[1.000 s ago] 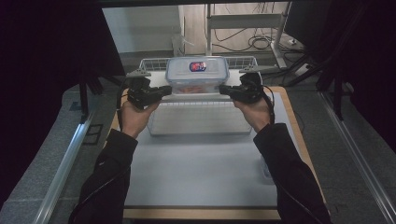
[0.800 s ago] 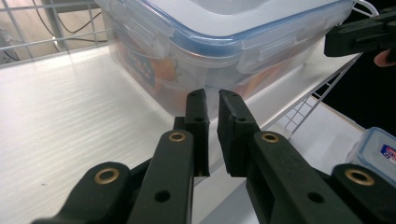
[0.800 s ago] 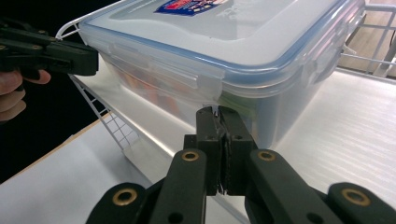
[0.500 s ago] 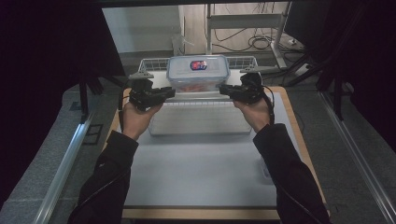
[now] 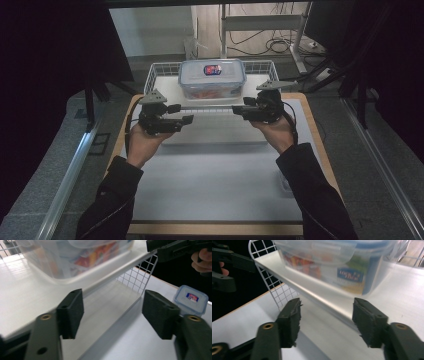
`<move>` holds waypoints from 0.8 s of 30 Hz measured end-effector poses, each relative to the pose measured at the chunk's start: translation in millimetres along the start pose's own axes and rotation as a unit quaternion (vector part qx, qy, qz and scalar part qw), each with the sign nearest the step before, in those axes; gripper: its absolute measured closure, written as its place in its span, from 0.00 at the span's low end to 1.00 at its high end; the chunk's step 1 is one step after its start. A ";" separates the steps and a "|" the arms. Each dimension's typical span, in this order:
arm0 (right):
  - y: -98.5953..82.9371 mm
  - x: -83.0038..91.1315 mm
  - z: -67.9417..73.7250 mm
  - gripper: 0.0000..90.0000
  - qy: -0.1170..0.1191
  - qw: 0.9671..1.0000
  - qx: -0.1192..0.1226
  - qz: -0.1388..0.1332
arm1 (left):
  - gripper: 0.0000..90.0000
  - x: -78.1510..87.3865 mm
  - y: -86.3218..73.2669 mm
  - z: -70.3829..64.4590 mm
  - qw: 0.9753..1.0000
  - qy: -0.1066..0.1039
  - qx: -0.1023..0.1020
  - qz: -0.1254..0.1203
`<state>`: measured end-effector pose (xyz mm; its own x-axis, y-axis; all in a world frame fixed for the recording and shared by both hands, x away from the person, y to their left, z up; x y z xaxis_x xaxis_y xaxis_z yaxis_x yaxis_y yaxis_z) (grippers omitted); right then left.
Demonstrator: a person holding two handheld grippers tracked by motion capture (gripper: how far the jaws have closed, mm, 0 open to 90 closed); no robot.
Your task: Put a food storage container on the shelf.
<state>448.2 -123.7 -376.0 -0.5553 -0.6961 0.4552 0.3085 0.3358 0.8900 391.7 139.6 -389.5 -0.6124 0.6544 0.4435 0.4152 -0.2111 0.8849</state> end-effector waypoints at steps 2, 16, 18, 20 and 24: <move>-1.7 0.9 0.4 0.41 0.000 1.000 0.002 0.000 | 0.34 1.6 -4.3 -2.9 1.000 -0.001 -0.005 -0.002; -36.8 20.5 18.3 0.20 0.009 1.000 0.018 -0.001 | 0.15 14.3 -55.2 -20.6 1.000 0.022 -0.005 -0.006; -43.7 21.2 21.5 0.16 0.010 1.000 0.021 0.004 | 0.12 15.6 -63.5 -20.8 1.000 0.023 0.000 -0.004; -51.6 21.9 22.9 0.12 0.009 1.000 0.024 0.011 | 0.12 16.6 -68.9 -21.2 1.000 0.021 0.006 -0.004; -67.2 22.7 25.1 0.05 0.008 0.999 0.030 0.023 | 0.09 17.6 -87.5 -21.9 1.000 0.016 0.019 0.002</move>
<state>395.5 -146.1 -424.7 -0.5287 -0.6895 0.4950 0.2856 0.4046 0.8687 329.9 153.7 -456.0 -0.6313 0.6301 0.4521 0.4429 -0.1856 0.8772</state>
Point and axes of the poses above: each handheld gripper's, and its own axes: x roughly backward along the jaws, y roughly out of its top, z roughly to its left, the point moved 5 cm from there along -x, roughly forward along the jaws, and after that the axes turned 4 degrees about x, right-handed, at the moved point
